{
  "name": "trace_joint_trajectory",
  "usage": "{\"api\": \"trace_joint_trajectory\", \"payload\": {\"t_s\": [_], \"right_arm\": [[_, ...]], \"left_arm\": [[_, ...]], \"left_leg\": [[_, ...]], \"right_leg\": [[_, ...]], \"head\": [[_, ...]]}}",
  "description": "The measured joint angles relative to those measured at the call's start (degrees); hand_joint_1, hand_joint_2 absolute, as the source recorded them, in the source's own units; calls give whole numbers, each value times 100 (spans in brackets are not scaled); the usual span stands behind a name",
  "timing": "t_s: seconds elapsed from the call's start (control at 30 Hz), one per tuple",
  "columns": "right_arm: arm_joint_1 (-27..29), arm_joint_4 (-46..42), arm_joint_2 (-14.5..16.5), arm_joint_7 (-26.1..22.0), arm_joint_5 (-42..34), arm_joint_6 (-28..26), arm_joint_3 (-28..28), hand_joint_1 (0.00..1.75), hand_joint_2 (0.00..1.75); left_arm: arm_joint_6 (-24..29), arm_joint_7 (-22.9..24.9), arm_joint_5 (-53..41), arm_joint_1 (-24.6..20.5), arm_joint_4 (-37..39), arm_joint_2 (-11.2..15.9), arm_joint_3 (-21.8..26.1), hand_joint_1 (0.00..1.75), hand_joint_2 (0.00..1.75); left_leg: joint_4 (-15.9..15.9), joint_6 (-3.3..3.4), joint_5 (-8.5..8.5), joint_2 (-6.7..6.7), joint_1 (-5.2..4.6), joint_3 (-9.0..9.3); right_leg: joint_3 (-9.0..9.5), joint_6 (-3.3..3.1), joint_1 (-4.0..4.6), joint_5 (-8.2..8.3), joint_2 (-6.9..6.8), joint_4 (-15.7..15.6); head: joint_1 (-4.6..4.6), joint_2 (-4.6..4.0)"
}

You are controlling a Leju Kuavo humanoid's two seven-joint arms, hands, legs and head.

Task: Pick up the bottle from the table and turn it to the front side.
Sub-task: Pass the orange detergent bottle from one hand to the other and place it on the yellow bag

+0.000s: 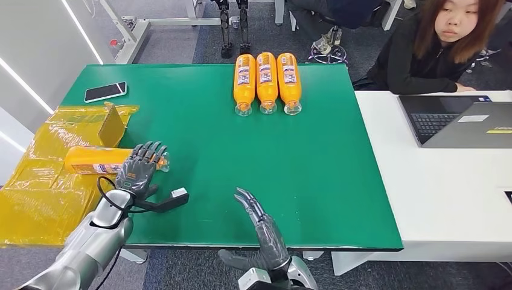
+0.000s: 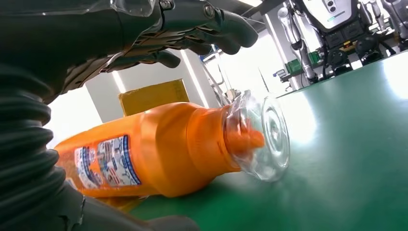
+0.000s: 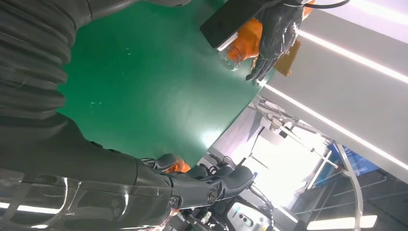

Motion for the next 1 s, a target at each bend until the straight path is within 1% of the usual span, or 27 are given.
{"api": "trace_joint_trajectory", "payload": {"t_s": [0.17, 0.23, 0.3, 0.37, 0.4, 0.43, 0.47, 0.5, 0.57, 0.6, 0.63, 0.7, 0.83, 0.9, 1.0], "right_arm": [[-3, 0, -1, 14, -3, -13, 0, 0, 175], [-2, 0, -1, 32, -3, -33, 0, 0, 175], [0, 1, -1, 59, 2, -81, 0, 0, 175], [15, 2, -1, 63, 13, -159, -1, 0, 175], [32, 2, -1, 58, 18, -202, -6, 0, 175], [54, 1, -1, 52, 22, -243, -17, 0, 175], [79, -1, -2, 48, 26, -278, -34, 0, 175], [106, -8, -5, 42, 29, -309, -60, 0, 175], [163, -48, -20, 26, 33, -363, -131, 0, 175], [185, -72, -29, 21, 34, -381, -167, 0, 175], [200, -93, -38, 19, 36, -393, -198, 0, 175], [221, -139, -49, 20, 49, -404, -250, 0, 175], [334, -355, -108, 80, 200, -425, -418, 0, 175], [401, -506, -150, 132, 300, -428, -531, 0, 175], [497, -753, -197, 174, 418, -440, -728, 0, 175]], "left_arm": [[58, -82, 29, -2, 0, 9, 0, 0, 175], [205, -277, 144, -4, 0, 8, 2, 0, 175], [466, -742, 444, -8, -11, 5, 27, 0, 175], [576, -1644, 1170, -2, -102, -16, 133, 0, 175], [502, -2211, 1724, 17, -211, -34, 222, 0, 175], [322, -2742, 2381, 56, -393, -54, 312, 0, 175], [56, -3123, 3077, 122, -637, -66, 373, 0, 175], [-329, -3376, 3909, 231, -1005, -57, 393, 0, 175], [-1151, -3548, 5694, 509, -1916, 2, 286, 0, 175], [-1460, -3574, 6500, 644, -2359, 35, 204, 0, 175], [-1642, -3595, 7087, 750, -2726, 61, 134, 0, 175], [-1978, -3608, 7667, 929, -3338, 114, 32, 0, 175], [-3242, -3614, 8363, 1334, -4667, 226, -108, 0, 175], [-3692, -3615, 8478, 1513, -5209, 193, -130, 0, 175], [-4090, -3615, 8479, 1743, -5768, 39, -143, 0, 175]], "left_leg": [[0, 0, 0, 0, 0, 0], [0, 0, 0, 0, 0, 1], [1, 0, 0, 0, 0, 2], [1, 0, 0, 0, 0, 2], [1, 0, 0, 0, -1, 2], [2, 0, 0, 0, -1, 1], [1, 0, 0, 0, -1, 1], [1, 0, -1, 2, -1, 1], [1, -1, -3, 5, -1, 0], [1, -2, -4, 6, -1, -1], [1, -2, -5, 4, -1, -1], [1, -2, -5, 3, -1, -1], [1, -2, -5, 4, -1, -1], [1, 0, -6, 4, -2, -1], [2, 3, -8, 5, -3, 0]], "right_leg": [[0, 0, 0, 0, 0, 0], [0, 0, 0, 0, 0, 0], [-1, 0, 0, 0, 0, 0], [-1, 0, 0, 0, 1, -1], [-1, 0, 0, 0, 1, -1], [-1, 0, 0, 0, 1, -1], [-1, 0, 0, 0, 1, -1], [-1, 0, 0, 0, 4, -1], [-2, 0, -1, 0, 9, -1], [-3, 1, -1, -1, 10, -2], [-2, 1, -1, -1, 8, -3], [-2, 1, -1, -1, 7, -3], [-3, 1, -1, -1, 8, -4], [-2, 1, -1, -1, 7, -6], [-1, 1, -1, -1, 8, -8]], "head": [[0, 0], [0, 0], [0, 0], [0, 0], [1, 0], [1, 0], [1, 0], [1, 0], [0, 0], [0, 0], [1, 0], [1, 0], [1, 0], [1, 0], [1, 0]]}}
